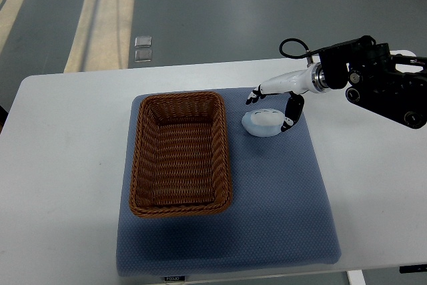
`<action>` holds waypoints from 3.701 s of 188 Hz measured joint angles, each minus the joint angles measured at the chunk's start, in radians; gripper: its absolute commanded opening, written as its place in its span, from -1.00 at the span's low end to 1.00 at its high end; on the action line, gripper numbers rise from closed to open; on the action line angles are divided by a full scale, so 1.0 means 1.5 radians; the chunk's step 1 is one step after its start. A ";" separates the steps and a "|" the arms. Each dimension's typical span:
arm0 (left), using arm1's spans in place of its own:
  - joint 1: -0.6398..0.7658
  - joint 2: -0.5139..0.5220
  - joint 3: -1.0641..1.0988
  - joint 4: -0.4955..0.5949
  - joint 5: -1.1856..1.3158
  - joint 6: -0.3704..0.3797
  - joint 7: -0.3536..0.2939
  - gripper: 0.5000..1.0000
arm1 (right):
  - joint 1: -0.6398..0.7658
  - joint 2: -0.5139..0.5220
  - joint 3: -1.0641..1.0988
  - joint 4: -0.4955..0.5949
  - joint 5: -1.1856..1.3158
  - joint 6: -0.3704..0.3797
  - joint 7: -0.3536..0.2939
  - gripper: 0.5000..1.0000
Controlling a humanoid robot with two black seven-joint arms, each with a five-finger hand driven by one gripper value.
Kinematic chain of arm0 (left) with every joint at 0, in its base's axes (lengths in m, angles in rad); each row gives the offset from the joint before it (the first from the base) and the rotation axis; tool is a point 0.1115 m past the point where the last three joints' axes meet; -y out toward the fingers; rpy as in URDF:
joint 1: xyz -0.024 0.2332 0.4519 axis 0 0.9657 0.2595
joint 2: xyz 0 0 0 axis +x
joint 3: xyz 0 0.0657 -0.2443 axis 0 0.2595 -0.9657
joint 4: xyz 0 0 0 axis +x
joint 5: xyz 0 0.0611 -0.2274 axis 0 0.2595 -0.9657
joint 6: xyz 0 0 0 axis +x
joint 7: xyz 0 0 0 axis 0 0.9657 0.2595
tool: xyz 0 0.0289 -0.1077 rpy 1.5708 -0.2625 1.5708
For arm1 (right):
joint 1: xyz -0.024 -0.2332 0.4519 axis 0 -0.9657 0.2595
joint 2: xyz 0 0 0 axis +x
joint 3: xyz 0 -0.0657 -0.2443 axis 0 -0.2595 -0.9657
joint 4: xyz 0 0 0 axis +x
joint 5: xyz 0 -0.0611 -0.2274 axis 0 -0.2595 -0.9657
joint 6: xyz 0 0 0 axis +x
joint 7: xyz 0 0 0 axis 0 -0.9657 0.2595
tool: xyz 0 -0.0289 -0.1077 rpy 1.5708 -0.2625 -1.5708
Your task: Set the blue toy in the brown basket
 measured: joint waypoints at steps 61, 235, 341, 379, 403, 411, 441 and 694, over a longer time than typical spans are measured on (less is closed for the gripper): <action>0.000 0.000 0.000 0.000 0.000 0.000 0.000 1.00 | -0.010 0.022 0.009 -0.004 0.032 0.000 -0.088 0.61; 0.000 0.000 0.000 0.000 0.000 0.000 0.000 1.00 | -0.021 0.075 0.003 -0.057 0.108 0.004 -0.100 -0.97; 0.000 0.000 0.000 0.000 0.000 0.000 0.000 1.00 | 0.046 0.048 0.012 -0.066 0.118 0.008 -0.098 -0.99; 0.000 0.000 0.000 0.000 0.000 0.000 0.000 1.00 | 0.092 0.050 0.014 -0.067 0.139 -0.003 -0.092 -0.94; 0.000 0.000 0.000 0.000 0.000 0.000 0.000 1.00 | 0.109 0.075 0.026 -0.064 0.163 -0.005 -0.081 -0.94; 0.000 0.000 0.000 0.000 0.000 0.000 0.000 1.00 | 0.112 0.089 0.029 -0.064 0.168 -0.006 -0.079 -0.94; 0.000 0.000 0.000 0.000 0.000 0.000 0.000 1.00 | 0.112 0.142 0.050 -0.063 0.175 -0.016 -0.069 -0.92; 0.000 0.000 0.000 0.000 0.000 0.000 0.000 1.00 | -0.015 0.249 0.146 -0.068 0.194 -0.065 -0.058 0.60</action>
